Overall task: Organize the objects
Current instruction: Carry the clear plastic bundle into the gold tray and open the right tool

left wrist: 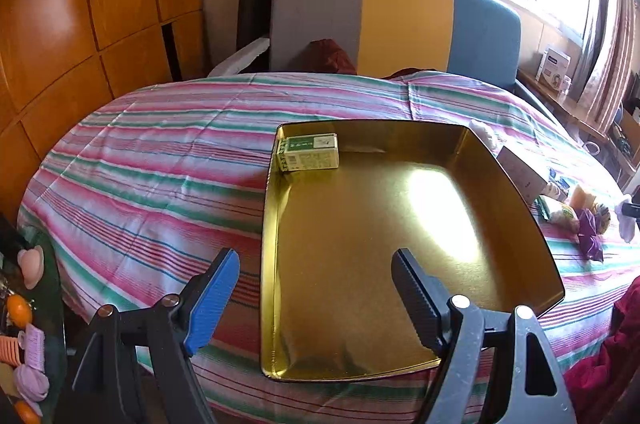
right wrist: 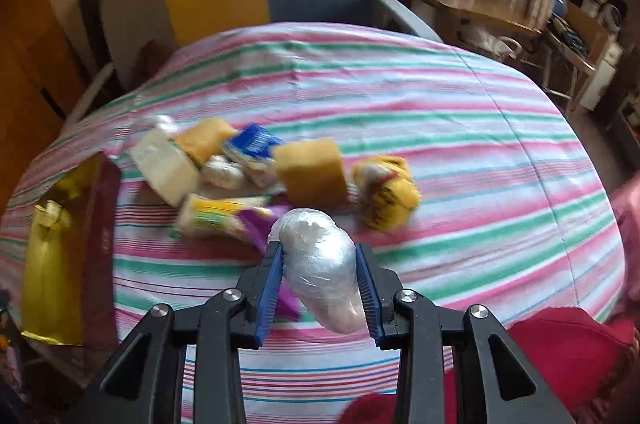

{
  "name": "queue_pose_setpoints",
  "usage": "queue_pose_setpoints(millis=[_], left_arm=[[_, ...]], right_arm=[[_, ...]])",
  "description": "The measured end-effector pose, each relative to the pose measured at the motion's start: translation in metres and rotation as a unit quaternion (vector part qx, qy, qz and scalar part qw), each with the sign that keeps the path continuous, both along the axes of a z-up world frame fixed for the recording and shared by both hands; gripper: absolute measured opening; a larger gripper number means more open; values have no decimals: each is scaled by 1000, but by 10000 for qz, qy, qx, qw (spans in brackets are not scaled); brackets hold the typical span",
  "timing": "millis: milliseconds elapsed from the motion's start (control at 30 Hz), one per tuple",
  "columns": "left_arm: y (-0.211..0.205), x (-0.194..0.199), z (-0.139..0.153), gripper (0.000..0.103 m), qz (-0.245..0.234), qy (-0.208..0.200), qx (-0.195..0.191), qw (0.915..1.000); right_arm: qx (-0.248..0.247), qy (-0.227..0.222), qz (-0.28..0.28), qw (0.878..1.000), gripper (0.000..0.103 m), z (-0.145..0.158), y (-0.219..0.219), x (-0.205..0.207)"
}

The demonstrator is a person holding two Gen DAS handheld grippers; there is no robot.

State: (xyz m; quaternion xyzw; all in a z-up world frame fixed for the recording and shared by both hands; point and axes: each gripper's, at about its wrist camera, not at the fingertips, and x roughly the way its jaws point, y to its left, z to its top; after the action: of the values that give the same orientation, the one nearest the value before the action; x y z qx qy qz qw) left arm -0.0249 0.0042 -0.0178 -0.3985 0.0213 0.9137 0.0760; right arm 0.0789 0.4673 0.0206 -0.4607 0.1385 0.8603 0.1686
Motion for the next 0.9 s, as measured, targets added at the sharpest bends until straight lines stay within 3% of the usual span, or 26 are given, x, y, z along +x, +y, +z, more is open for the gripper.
queue_pose_setpoints(millis=[133, 233, 433, 567, 900], left_arm=[[-5, 1, -2, 80, 2, -40, -7, 10000], [-11, 1, -3, 80, 29, -91, 35, 9999], [-37, 0, -4, 80, 127, -276, 163, 9994], [-55, -2, -8, 78, 283, -359, 222, 9987], [-71, -6, -21, 78, 351, -456, 470, 9972]], right_arm=[[-130, 188, 568, 9981, 37, 9, -47, -23], [-489, 348, 1071, 9924, 37, 12, -89, -45], [-1567, 380, 2106, 9642, 37, -1, -186, -99], [-1911, 187, 2540, 9480, 37, -19, -252, -135], [-2779, -313, 2153, 9356, 39, -68, -336, -219]])
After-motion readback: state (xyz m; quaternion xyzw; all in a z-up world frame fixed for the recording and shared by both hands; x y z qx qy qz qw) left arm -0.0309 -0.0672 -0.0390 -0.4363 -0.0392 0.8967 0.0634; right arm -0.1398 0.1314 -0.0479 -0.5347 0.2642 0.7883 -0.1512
